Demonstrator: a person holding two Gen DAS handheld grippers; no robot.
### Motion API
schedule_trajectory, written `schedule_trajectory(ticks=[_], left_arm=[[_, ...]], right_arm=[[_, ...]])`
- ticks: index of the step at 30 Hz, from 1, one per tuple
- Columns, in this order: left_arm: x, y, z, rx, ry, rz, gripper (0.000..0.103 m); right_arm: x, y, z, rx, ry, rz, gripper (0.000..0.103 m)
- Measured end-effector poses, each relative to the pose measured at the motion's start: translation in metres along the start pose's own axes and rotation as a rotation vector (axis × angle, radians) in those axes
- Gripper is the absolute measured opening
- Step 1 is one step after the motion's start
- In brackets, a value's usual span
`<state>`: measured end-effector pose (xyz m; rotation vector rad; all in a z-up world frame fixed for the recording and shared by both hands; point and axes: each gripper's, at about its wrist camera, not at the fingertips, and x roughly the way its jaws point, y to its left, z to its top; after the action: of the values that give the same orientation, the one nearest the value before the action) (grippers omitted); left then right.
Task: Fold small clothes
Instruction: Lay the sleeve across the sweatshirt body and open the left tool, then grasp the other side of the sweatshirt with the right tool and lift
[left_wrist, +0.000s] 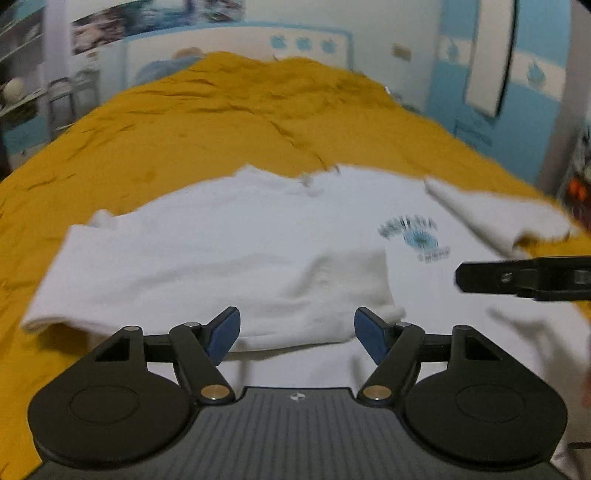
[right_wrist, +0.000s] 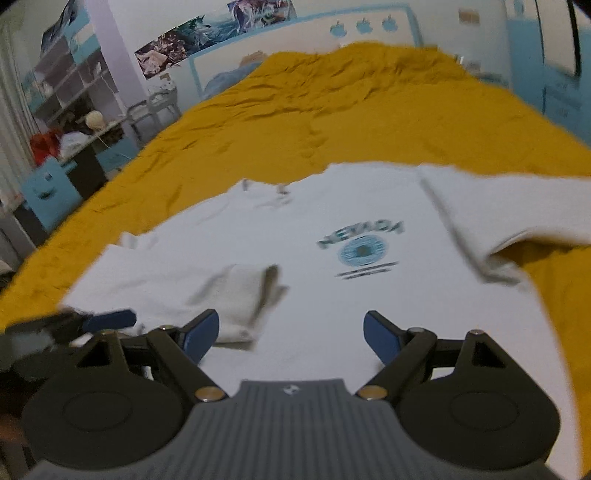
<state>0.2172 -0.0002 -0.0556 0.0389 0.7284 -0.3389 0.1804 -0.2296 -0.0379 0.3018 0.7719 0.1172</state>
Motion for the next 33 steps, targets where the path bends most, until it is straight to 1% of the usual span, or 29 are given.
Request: schedule_trajectory(ticks=[1,3,5,7,11,12,13,14,15,16,18,20,23,25,28,31,33], left_arm=[[-0.006,0.01,0.002,-0.019,-0.007,0.019,0.083],[-0.013,0.03,0.006,-0.032,-0.006,0.076,0.082],[-0.018,0.051,0.009,-0.05,-0.022,0.113,0.079],[-0.023,0.075,0.011,-0.094,-0.037,0.14,0.077],[-0.033,0.114,0.001,-0.175,-0.055,0.181,0.076],[-0.036,0.121,-0.001,-0.195,-0.058,0.188,0.076],[-0.038,0.128,-0.004,-0.212,-0.056,0.195,0.076],[-0.04,0.135,-0.006,-0.227,-0.05,0.198,0.076],[-0.041,0.141,-0.007,-0.241,-0.045,0.198,0.076],[-0.043,0.146,-0.008,-0.254,-0.041,0.198,0.075],[-0.043,0.154,-0.01,-0.28,-0.031,0.187,0.075],[-0.041,0.16,-0.013,-0.308,-0.025,0.156,0.075],[-0.033,0.165,-0.021,-0.365,-0.019,0.111,0.075],[-0.025,0.164,-0.025,-0.388,-0.011,0.1,0.075],[-0.015,0.16,-0.025,-0.382,-0.008,0.081,0.075],[0.001,0.152,-0.018,-0.343,0.002,0.061,0.075],[0.014,0.148,-0.012,-0.319,0.008,0.071,0.074]], right_arm=[[0.005,0.0,0.003,0.025,0.011,0.023,0.082],[0.018,0.002,0.007,0.057,0.037,0.041,0.082],[0.035,0.002,0.01,0.089,0.073,0.07,0.08],[0.053,0.002,0.012,0.135,0.107,0.086,0.067],[0.087,0.0,0.017,0.171,0.149,0.07,0.057],[0.095,-0.001,0.017,0.18,0.158,0.062,0.05],[0.101,-0.002,0.017,0.188,0.17,0.053,0.037],[0.106,-0.002,0.018,0.196,0.184,0.043,0.027],[0.109,0.001,0.02,0.196,0.195,0.045,0.006],[0.11,0.004,0.023,0.188,0.205,0.06,0.002],[0.104,0.018,0.034,0.125,0.19,0.057,0.001],[0.091,0.037,0.053,0.044,0.144,0.071,0.001],[0.067,0.067,0.091,-0.021,0.055,0.125,0.0],[0.05,0.088,0.118,-0.07,-0.014,0.153,0.0],[0.027,0.117,0.153,-0.133,-0.098,0.194,0.0],[0.013,0.139,0.181,-0.169,-0.156,0.209,0.0],[0.004,0.148,0.196,-0.19,-0.195,0.208,0.0]])
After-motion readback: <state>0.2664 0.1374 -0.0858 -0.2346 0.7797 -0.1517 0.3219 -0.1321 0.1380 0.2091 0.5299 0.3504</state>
